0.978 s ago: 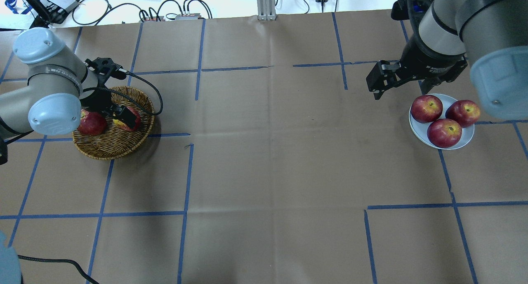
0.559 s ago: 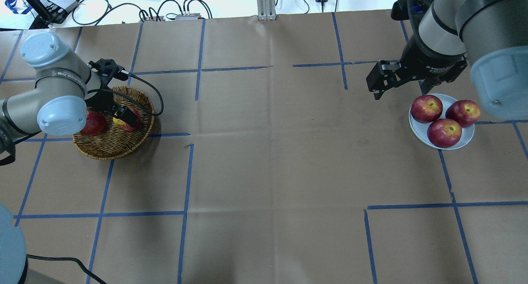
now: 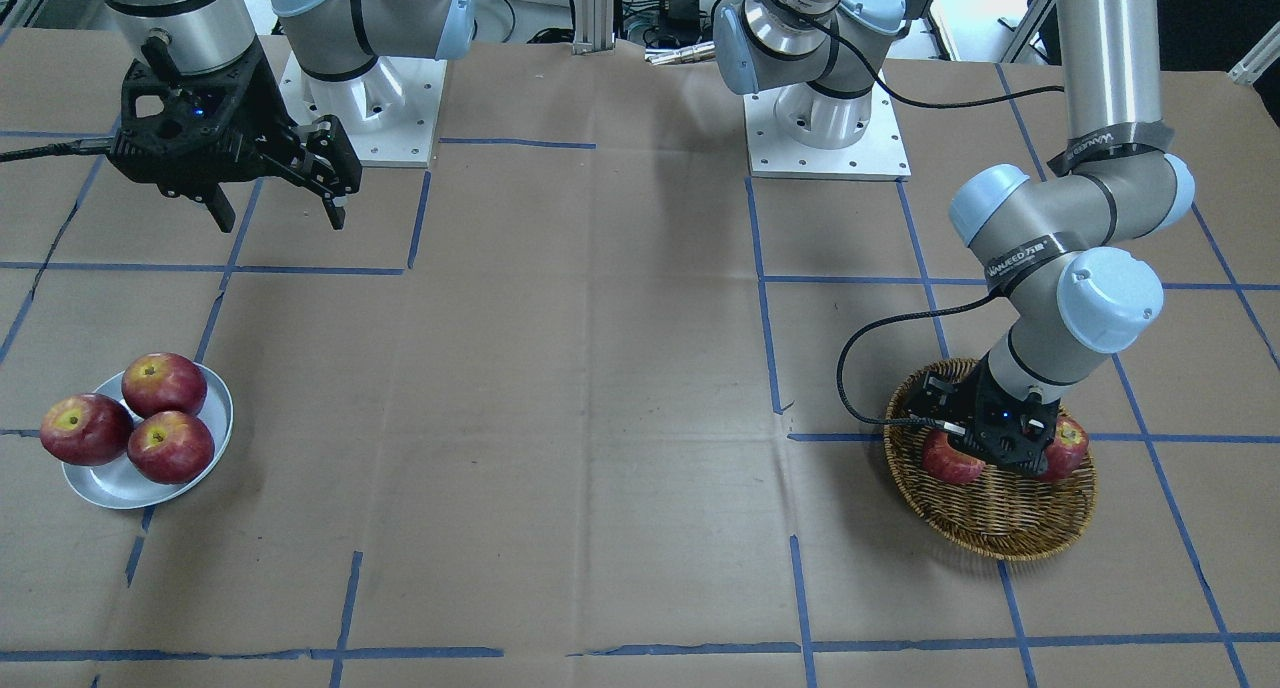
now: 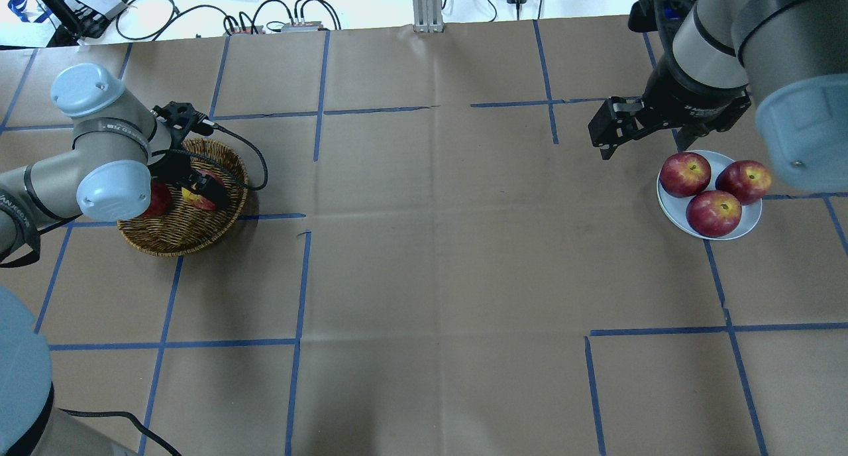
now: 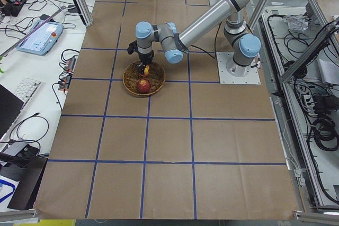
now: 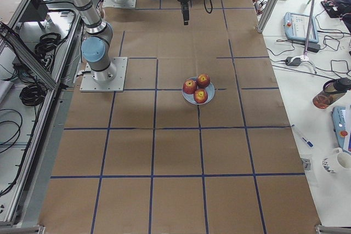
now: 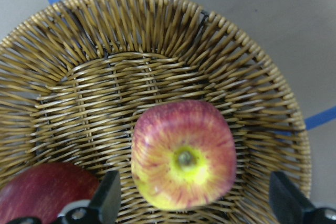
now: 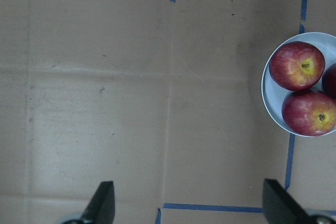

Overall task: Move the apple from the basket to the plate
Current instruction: 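Close the left gripper on the yellow-red apple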

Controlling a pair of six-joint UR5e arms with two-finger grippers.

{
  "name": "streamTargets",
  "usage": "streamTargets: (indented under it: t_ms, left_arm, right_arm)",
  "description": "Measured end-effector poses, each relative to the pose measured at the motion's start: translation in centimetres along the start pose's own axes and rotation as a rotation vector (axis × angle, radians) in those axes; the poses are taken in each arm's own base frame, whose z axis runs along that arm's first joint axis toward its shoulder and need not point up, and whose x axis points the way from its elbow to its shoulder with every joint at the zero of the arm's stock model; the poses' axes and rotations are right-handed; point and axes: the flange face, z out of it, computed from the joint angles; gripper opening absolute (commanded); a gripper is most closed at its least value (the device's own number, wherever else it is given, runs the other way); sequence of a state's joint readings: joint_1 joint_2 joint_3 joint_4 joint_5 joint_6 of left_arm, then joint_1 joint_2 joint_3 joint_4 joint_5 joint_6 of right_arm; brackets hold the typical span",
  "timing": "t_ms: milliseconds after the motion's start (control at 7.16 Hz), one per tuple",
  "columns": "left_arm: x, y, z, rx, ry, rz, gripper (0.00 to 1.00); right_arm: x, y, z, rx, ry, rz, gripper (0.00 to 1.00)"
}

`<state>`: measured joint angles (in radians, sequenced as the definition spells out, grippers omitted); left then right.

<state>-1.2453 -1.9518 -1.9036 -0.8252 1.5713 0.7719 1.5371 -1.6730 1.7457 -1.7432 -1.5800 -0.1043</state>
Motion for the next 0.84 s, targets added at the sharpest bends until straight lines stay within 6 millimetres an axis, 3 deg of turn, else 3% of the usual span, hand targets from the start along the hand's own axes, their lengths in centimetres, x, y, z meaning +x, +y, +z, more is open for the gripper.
streamTargets:
  t_ms: [279,419,699,838]
  left_arm:
    - [-0.2,-0.1,0.7,-0.006,0.007,0.0,0.61]
    - [-0.3,-0.1,0.9,-0.009,0.01,0.001,0.56]
    - [-0.4,-0.5,0.1,0.002,0.0,0.001,0.56]
    - [-0.2,-1.1,-1.7,0.015,-0.014,0.004,0.56]
  right_arm:
    - [0.0,0.0,0.0,-0.001,0.0,0.0,1.0]
    - [0.0,0.0,0.0,-0.001,0.0,0.0,1.0]
    - [0.0,0.0,0.1,-0.002,0.0,0.0,1.0]
    - [0.0,0.0,0.1,-0.002,0.0,0.0,1.0]
